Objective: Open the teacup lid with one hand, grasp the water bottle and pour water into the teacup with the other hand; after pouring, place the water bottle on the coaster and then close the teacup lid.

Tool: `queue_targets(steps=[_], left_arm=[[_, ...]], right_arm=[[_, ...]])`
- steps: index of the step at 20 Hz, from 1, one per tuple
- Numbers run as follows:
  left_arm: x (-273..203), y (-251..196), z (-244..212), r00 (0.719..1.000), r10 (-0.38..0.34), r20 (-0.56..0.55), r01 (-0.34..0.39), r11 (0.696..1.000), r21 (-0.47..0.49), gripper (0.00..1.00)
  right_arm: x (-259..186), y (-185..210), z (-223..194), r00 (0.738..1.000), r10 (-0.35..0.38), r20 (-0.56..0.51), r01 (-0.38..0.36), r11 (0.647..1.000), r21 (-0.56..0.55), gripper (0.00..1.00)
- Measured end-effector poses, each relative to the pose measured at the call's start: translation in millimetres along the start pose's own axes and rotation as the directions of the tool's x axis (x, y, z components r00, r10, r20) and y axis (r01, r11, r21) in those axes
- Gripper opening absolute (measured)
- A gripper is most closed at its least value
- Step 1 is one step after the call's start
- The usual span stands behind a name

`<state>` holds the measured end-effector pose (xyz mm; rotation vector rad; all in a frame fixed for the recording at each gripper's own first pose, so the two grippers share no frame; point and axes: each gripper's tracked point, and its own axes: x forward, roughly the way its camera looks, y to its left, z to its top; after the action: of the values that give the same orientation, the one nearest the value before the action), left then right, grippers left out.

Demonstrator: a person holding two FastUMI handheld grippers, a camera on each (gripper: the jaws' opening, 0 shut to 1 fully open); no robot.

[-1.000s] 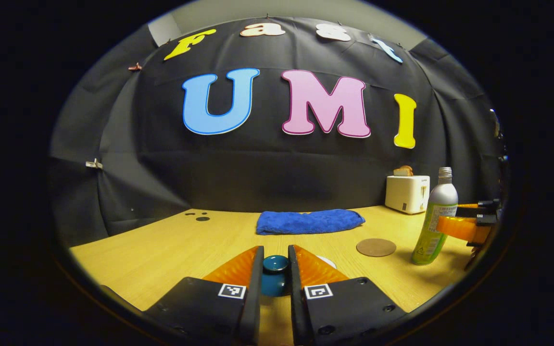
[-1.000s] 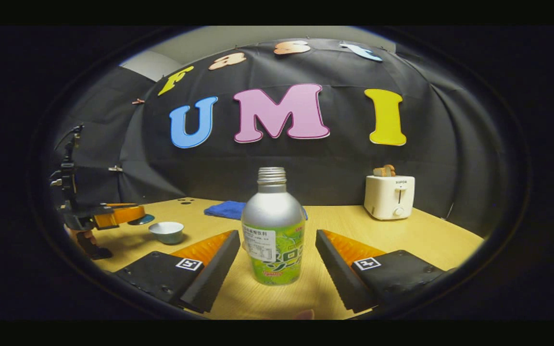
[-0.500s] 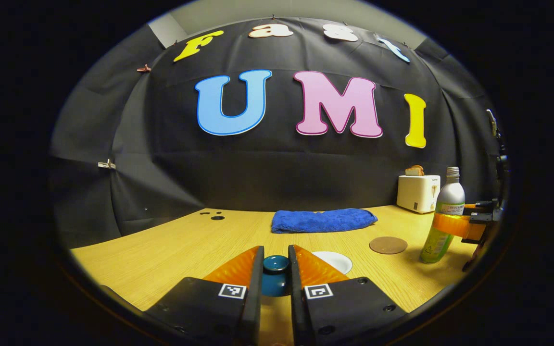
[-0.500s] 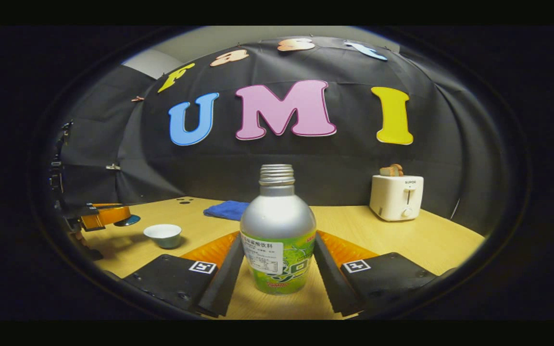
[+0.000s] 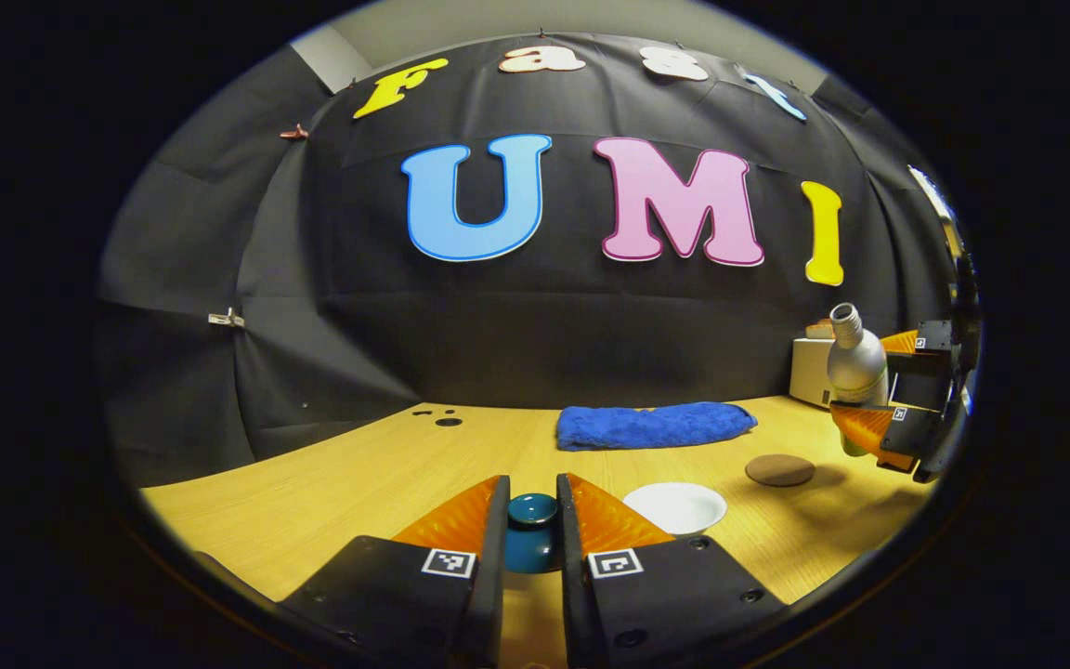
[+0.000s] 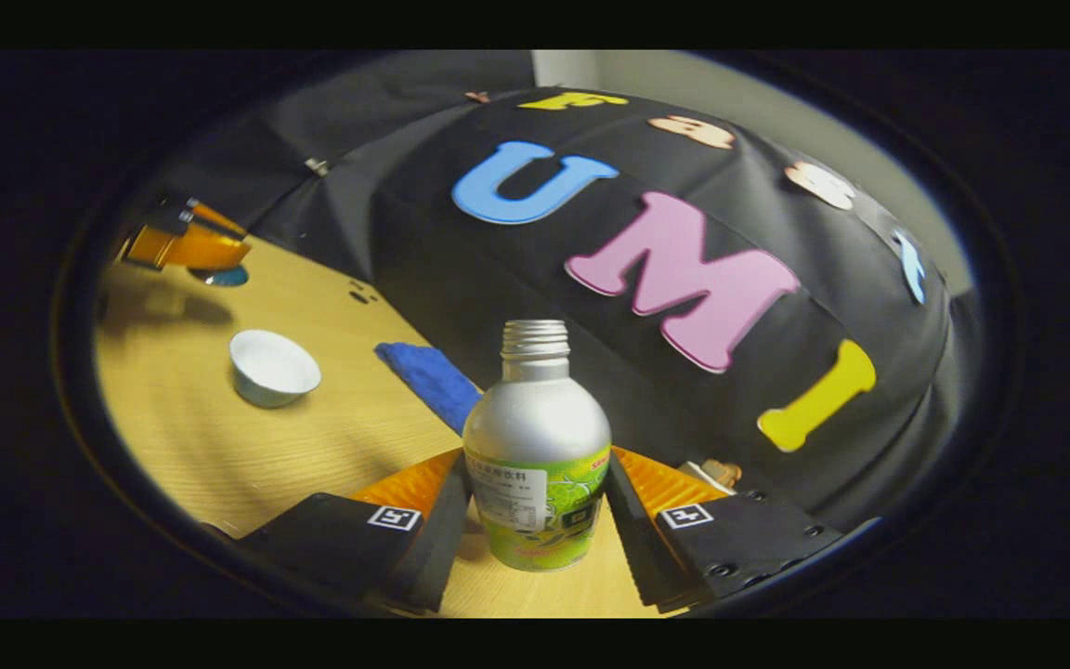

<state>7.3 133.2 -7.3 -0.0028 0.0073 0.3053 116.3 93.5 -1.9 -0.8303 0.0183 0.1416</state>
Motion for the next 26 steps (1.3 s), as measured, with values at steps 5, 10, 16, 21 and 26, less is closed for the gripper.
queue_targets(steps=[5, 10, 16, 21, 26], left_arm=[[-0.4, 9.6, -0.8, 1.000, 0.013, 0.000, -0.013, 1.000, 0.000, 0.30], [-1.4, 12.5, 0.3, 1.000, 0.003, -0.001, -0.003, 1.000, 0.001, 0.30], [-2.0, 30.2, -0.9, 0.999, 0.042, -0.002, -0.042, 0.999, 0.000, 0.30], [-1.7, 30.4, 0.0, 0.999, 0.041, -0.003, -0.041, 0.999, 0.000, 0.30], [-2.0, 30.4, -0.4, 0.999, 0.040, -0.003, -0.040, 0.999, 0.000, 0.30]], right_arm=[[16.2, 21.7, 25.2, 0.997, 0.053, 0.055, -0.028, 0.925, -0.379, 0.77], [0.3, 53.2, 23.7, 0.988, 0.144, 0.060, -0.077, 0.786, -0.614, 0.77], [-3.5, 56.7, 24.8, 0.981, 0.189, 0.042, -0.100, 0.679, -0.727, 0.77], [-0.1, 58.6, 27.9, 0.980, 0.193, 0.046, -0.078, 0.588, -0.805, 0.77], [-0.3, 60.1, 27.7, 0.979, 0.200, 0.041, -0.075, 0.539, -0.839, 0.77]])
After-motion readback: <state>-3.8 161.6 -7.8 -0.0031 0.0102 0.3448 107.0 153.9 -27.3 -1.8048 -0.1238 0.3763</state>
